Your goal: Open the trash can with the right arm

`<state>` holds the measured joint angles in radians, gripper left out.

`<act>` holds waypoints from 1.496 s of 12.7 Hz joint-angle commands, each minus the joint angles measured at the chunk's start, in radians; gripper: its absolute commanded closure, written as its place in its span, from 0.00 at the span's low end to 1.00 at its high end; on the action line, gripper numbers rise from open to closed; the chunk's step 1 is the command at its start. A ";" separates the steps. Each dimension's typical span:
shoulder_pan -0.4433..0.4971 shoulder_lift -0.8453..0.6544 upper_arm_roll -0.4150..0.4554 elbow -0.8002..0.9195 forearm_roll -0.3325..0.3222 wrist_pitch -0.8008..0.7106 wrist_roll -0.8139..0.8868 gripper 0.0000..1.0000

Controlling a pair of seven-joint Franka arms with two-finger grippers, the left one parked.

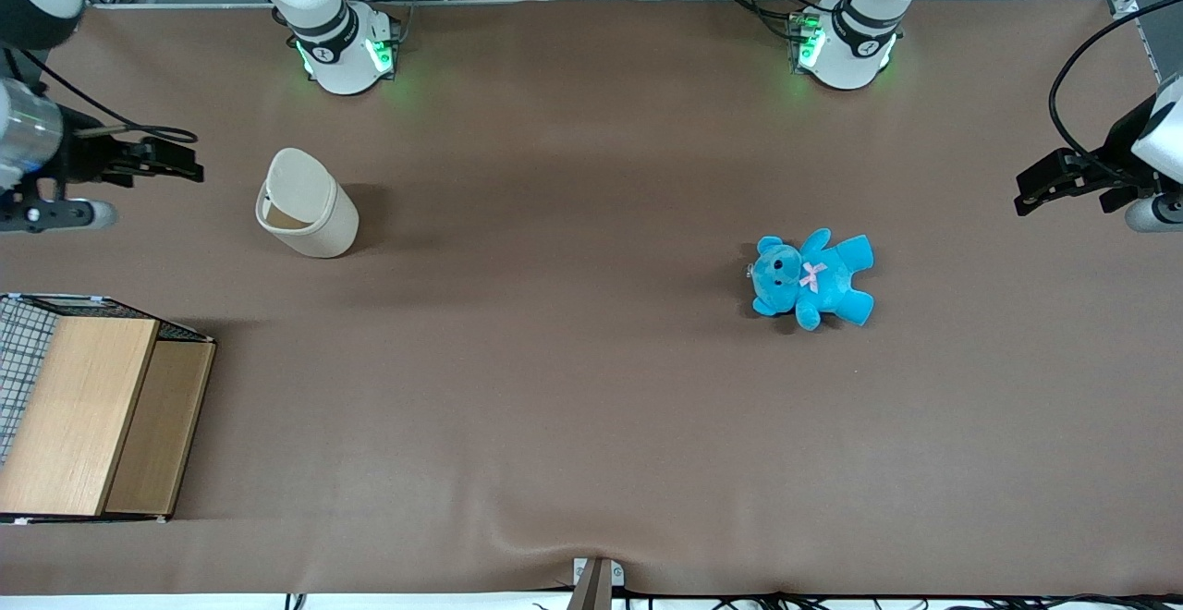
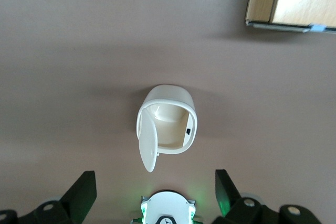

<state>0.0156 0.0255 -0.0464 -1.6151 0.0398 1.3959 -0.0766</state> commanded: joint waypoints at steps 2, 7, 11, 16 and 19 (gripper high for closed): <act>0.000 0.048 -0.001 0.170 -0.021 -0.041 0.015 0.00; -0.016 0.024 -0.001 0.230 -0.021 -0.020 0.012 0.00; -0.034 -0.081 0.000 0.104 -0.023 0.032 0.014 0.00; -0.052 -0.072 0.017 0.119 -0.023 0.046 0.014 0.00; -0.051 -0.070 0.016 0.121 -0.024 0.083 0.014 0.00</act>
<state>-0.0194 -0.0279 -0.0478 -1.4780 0.0271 1.4619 -0.0738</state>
